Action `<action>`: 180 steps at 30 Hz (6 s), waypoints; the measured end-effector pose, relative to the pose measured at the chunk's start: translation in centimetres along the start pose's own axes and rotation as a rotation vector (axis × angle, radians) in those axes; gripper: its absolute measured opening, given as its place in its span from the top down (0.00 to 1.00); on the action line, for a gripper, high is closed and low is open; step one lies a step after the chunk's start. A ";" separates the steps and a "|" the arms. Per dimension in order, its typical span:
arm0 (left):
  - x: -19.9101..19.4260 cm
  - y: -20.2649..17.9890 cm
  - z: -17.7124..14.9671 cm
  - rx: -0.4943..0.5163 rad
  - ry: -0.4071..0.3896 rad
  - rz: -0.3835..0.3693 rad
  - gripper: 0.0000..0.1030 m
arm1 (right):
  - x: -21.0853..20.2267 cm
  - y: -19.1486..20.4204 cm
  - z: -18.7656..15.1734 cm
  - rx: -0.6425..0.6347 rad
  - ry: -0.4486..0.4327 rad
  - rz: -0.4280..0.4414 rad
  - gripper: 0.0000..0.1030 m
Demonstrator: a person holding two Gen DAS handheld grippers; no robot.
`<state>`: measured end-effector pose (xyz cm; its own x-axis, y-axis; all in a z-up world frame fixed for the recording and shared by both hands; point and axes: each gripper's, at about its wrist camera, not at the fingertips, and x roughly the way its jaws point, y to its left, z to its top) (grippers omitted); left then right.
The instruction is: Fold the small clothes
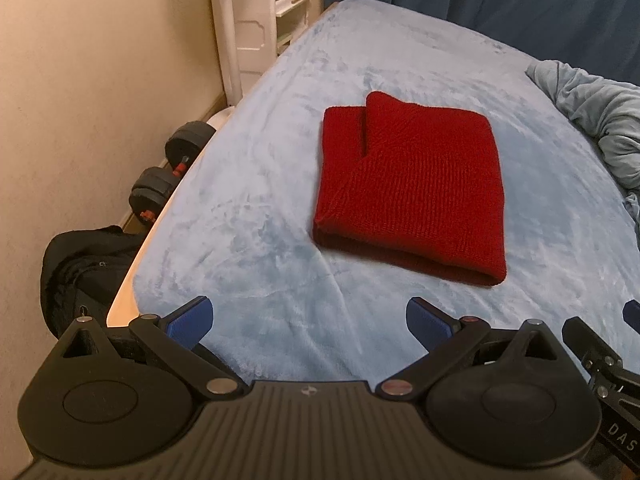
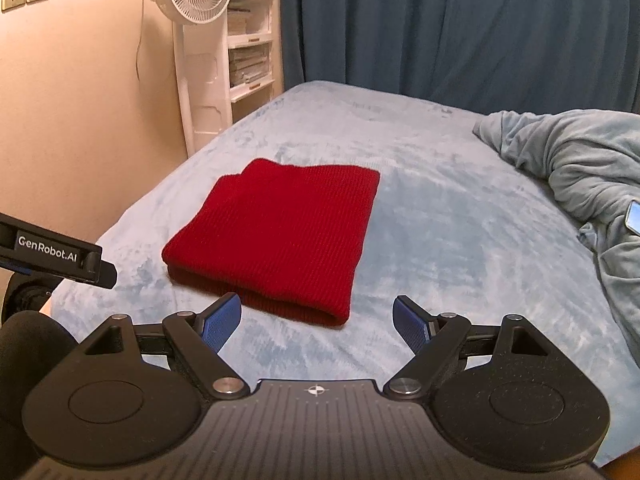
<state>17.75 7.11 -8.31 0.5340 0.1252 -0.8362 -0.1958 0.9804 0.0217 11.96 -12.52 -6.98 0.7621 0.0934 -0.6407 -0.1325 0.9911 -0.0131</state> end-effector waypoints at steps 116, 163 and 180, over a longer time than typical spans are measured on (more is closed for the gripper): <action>-3.3 -3.0 -2.6 0.174 -0.196 -0.098 0.00 | -2.0 -2.0 -0.3 0.197 -0.057 -0.128 0.15; -3.9 -4.0 -3.2 0.213 -0.181 -0.015 0.00 | -2.4 -0.2 -0.3 0.161 -0.002 -0.127 0.01; -4.0 -4.3 -3.1 0.216 -0.182 -0.007 0.00 | -2.3 -0.2 -0.1 0.139 -0.004 -0.125 0.01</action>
<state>13.90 1.93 -6.70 0.6777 0.1240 -0.7248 -0.0222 0.9887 0.1484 10.21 -12.91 -5.58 0.7698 -0.0312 -0.6375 0.0518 0.9986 0.0137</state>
